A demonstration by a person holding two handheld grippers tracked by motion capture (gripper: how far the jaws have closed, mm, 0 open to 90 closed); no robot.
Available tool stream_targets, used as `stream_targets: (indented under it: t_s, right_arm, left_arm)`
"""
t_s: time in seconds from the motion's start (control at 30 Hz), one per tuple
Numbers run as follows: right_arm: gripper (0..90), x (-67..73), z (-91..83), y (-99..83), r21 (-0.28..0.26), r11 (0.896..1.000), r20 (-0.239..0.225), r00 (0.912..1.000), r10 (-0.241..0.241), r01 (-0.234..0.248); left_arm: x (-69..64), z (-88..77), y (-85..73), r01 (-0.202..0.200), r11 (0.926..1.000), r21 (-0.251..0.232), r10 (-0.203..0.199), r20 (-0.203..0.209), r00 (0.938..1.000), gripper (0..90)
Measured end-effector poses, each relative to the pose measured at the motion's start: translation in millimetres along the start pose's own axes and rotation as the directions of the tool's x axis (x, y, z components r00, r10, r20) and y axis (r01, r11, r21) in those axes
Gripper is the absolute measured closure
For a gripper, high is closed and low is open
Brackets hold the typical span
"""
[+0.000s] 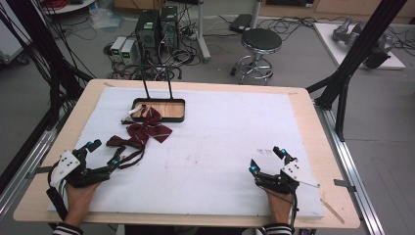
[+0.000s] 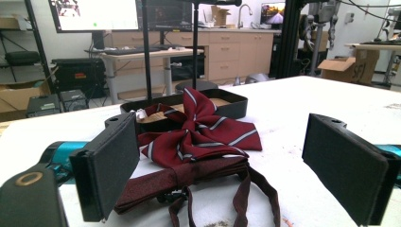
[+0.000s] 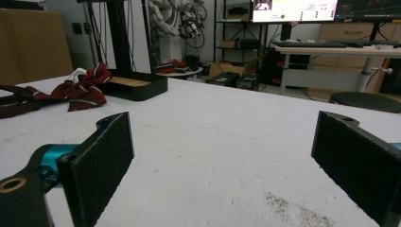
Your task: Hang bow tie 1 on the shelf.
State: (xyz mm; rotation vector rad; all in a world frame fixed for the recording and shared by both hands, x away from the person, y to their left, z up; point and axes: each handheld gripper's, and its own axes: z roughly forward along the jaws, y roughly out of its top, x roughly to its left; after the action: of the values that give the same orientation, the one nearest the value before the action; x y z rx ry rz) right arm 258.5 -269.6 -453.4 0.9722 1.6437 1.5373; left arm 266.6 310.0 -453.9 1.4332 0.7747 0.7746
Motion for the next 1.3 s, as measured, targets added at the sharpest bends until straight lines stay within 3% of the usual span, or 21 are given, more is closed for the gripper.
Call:
stream_targets:
  t_s: [0.4,0.73,0.83,1.0,1.17,1.23,1.27,1.3]
  right_arm:
    - [5.6,-0.1,0.1,0.1,0.000,1.000,-0.002,1.0000,-0.002,0.002]
    - [5.6,0.0,0.0,0.0,0.000,1.000,0.001,1.0000,0.002,-0.002]
    - [5.6,0.1,0.0,0.0,0.000,1.000,0.000,1.0000,0.005,-0.005]
    - [5.6,0.1,-0.3,0.0,-0.002,1.000,0.001,1.0000,0.008,-0.008]
    - [5.6,0.1,-0.4,-0.1,-0.002,1.000,0.000,1.0000,0.008,-0.008]
    - [5.6,0.1,-0.4,-0.1,-0.003,1.000,0.000,1.0000,0.008,-0.008]
    - [5.6,-0.2,-0.4,-0.2,-0.005,1.000,0.000,1.0000,0.006,-0.006]
    - [5.6,-0.3,-0.5,-0.1,-0.005,1.000,-0.001,1.0000,0.005,-0.005]
  left_arm:
    - [3.9,0.4,8.5,0.006,0.9991,0.041,-0.007,0.008,0.9999,12.3]
    - [7.7,14.3,34.3,-0.034,0.9905,0.133,0.027,0.047,0.9985,12.3]
    - [9.3,21.0,40.5,-0.036,0.9855,0.166,0.026,0.058,0.9980,12.3]
    - [10.8,36.0,50.0,-0.065,0.9711,0.229,0.047,0.083,0.9954,12.4]
    - [13.8,49.4,58.0,-0.066,0.9614,0.267,0.045,0.086,0.9953,12.4]
    - [15.0,54.1,60.2,-0.068,0.9552,0.288,0.046,0.082,0.9956,12.4]
    - [16.3,58.4,62.4,-0.078,0.9483,0.308,0.055,0.083,0.9950,12.4]
    - [16.3,58.4,62.4,-0.078,0.9483,0.308,0.055,0.083,0.9950,12.4]
